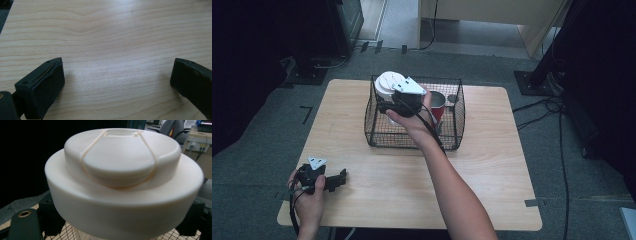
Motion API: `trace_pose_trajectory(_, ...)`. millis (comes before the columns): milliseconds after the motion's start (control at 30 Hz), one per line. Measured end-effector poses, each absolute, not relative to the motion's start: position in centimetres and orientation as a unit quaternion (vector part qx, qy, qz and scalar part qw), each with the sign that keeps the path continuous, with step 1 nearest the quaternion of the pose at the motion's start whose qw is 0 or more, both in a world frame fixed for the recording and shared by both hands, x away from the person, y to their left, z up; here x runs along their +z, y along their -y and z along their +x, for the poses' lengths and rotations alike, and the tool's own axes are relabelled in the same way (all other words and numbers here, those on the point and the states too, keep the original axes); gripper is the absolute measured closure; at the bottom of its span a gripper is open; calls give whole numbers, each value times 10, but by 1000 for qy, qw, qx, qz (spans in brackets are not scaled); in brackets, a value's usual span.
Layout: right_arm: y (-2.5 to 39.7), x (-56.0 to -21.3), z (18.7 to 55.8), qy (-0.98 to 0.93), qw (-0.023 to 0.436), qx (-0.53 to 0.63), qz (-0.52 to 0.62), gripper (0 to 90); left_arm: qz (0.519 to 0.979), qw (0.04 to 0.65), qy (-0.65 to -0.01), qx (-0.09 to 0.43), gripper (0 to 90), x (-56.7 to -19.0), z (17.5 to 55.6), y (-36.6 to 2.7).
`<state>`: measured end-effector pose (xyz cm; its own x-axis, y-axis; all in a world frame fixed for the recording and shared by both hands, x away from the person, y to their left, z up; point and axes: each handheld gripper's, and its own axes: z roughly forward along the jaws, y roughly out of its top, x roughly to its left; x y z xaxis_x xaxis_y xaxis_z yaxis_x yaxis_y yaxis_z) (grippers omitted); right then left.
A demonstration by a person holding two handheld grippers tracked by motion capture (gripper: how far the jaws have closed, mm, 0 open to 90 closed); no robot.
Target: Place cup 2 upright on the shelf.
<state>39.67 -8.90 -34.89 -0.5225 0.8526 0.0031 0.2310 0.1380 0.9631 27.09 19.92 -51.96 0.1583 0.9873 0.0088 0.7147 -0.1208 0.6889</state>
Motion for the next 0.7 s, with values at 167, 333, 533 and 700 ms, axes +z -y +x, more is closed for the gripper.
trace_pose_trajectory(167, 87, -361, 408, -695, 289, 522, 401, 162, 708, 279, -601, 244, 1, -520, 271, -199)
trace_pose_trajectory(333, 87, -371, 419, -696, 287, 511, 415, 162, 709, 279, -601, 243, 1, -520, 271, -199)
trace_pose_trajectory(533, 87, -380, 429, -696, 282, 508, 422, 161, 709, 279, -601, 244, 1, -520, 271, -199)
trace_pose_trajectory(700, 87, -388, 441, -701, 272, 501, 428, 162, 709, 278, -600, 244, 1, -520, 271, -199)
